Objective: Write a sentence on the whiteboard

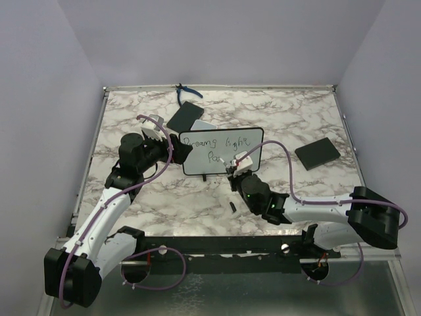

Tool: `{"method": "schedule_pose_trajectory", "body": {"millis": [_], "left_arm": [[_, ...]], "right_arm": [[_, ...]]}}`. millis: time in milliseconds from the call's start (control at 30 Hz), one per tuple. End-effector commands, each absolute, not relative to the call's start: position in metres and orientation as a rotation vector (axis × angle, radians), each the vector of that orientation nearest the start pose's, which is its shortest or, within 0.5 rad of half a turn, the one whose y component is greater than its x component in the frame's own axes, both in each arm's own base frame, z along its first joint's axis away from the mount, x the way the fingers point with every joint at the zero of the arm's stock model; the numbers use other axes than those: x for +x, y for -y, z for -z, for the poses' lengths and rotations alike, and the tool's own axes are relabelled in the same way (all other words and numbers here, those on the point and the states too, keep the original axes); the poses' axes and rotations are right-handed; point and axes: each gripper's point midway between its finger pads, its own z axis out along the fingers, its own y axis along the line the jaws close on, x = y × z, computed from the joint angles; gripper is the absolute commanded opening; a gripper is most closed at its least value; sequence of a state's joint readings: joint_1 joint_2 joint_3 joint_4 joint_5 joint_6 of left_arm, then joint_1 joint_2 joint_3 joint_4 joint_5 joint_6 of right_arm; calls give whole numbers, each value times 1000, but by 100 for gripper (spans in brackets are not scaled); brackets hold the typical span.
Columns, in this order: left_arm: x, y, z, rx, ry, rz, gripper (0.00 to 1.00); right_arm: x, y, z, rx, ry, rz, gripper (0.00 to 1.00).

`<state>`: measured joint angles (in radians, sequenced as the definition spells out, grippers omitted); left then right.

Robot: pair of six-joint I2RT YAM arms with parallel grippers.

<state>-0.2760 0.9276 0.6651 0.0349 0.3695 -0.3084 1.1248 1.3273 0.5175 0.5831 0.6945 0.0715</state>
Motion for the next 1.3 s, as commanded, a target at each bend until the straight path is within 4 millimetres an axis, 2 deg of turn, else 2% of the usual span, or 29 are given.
{"method": "schedule_pose_trajectory", "body": {"millis": [0, 300, 600, 767, 1267], "left_arm": [[299, 160, -232, 246, -1811, 730, 97], [298, 160, -233, 247, -1807, 732, 97], [298, 160, -234, 245, -1807, 731, 97], [299, 160, -234, 246, -1807, 730, 97], [299, 160, -232, 247, -1811, 729, 97]], "right_arm": [[263, -268, -157, -340, -1688, -196, 1], [261, -256, -152, -318, -1707, -173, 1], [250, -276, -161, -459, -1659, -287, 1], [252, -276, -170, -454, -1635, -281, 1], [261, -278, -174, -442, -1607, -232, 1]]}}
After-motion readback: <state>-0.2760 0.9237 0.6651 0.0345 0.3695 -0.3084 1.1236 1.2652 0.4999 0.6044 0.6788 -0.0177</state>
